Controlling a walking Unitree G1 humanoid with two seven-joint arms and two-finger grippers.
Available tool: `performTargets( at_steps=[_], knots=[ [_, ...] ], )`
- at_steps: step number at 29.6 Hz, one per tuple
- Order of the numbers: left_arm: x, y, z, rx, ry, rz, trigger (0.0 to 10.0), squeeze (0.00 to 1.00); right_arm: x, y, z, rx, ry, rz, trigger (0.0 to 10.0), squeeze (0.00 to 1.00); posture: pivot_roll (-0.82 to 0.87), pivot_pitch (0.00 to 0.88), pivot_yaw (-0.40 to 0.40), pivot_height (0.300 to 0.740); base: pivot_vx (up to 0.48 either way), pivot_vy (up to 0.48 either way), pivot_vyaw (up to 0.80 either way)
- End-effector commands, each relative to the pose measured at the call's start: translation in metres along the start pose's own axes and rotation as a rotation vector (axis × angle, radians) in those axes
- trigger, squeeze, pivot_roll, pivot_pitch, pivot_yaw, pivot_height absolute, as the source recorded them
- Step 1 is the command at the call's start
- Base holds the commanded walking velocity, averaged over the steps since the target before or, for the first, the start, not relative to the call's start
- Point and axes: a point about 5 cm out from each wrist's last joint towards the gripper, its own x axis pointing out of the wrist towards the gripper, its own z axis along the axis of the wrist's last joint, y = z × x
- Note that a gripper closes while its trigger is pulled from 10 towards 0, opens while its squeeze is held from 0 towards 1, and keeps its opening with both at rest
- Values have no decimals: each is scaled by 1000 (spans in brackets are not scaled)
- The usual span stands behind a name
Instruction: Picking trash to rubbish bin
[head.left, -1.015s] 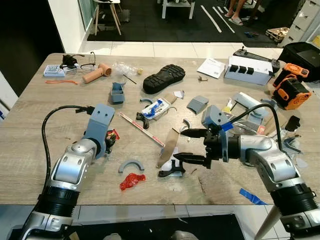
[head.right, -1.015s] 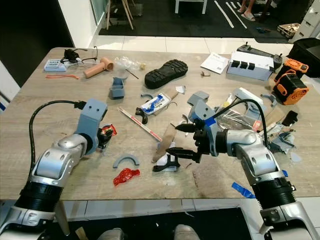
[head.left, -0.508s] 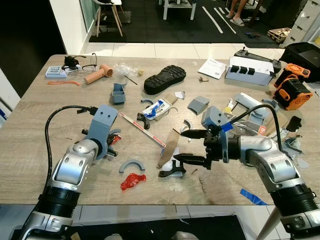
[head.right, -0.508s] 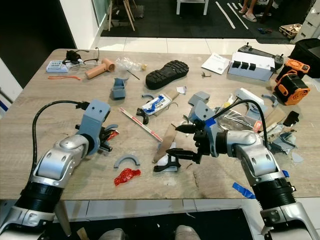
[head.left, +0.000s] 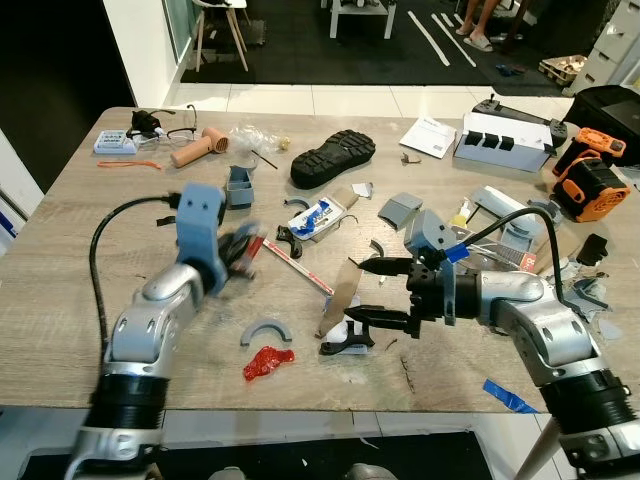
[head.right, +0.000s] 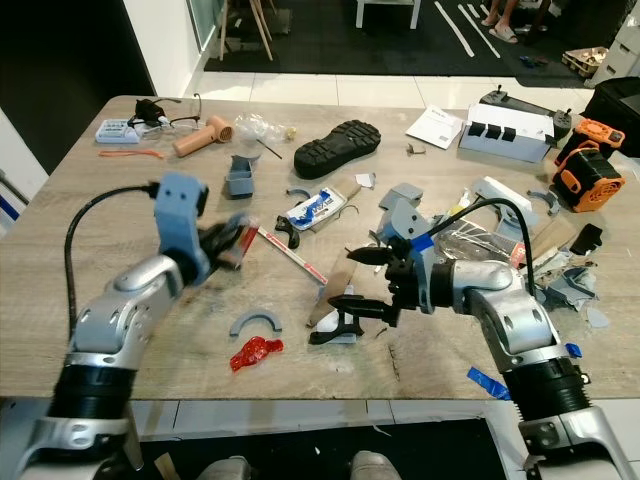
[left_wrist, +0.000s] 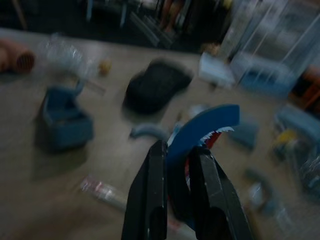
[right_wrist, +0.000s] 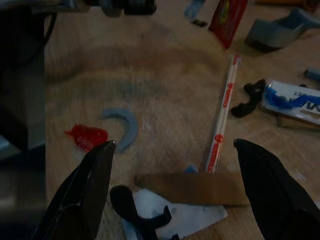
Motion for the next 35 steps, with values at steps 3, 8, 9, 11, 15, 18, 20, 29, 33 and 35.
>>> performTargets(
  at_steps=[3,8,9,11,15,18,20,29,33,35],
  knots=[
    [-1,-5,7,-98,-94,-39,10000,0,3,-5,10,28,-85,-43,10000,0,-56,0,-18,740,0,0,0],
    [5,-35,-6,-126,-119,-203,10000,0,23,10,1,100,-140,6,10000,0,-55,0,-23,740,0,0,0],
    [5,-37,-6,-129,-122,-216,10000,0,24,11,0,104,-141,10,10000,0,-55,0,-23,740,0,0,0],
    [7,-44,-8,-148,-132,-265,10000,0,27,9,2,127,-174,-9,10000,0,-51,0,-28,740,0,0,0],
    [10,-52,-16,-172,-124,-323,10000,0,28,5,3,158,-219,-43,10000,0,-55,0,-26,740,0,0,0],
    [11,-53,-19,-185,-116,-334,10000,0,27,4,3,175,-235,-52,10000,0,-55,0,-26,740,0,0,0],
    [12,-52,-20,-201,-118,-335,10000,0,27,4,3,189,-248,-58,10000,0,-59,0,-25,740,0,0,0],
    [14,-45,-26,-229,-90,-318,10000,0,27,3,2,208,-251,-52,10000,0,-55,0,-32,740,-32,0,0],
    [14,-44,-27,-222,-89,-316,10000,0,28,3,2,212,-252,-51,10000,0,-57,0,-29,740,-297,0,0],
    [15,-43,-28,-220,-85,-311,10000,0,29,3,2,215,-252,-50,10000,0,-56,0,-28,740,-306,0,0]
  ],
)
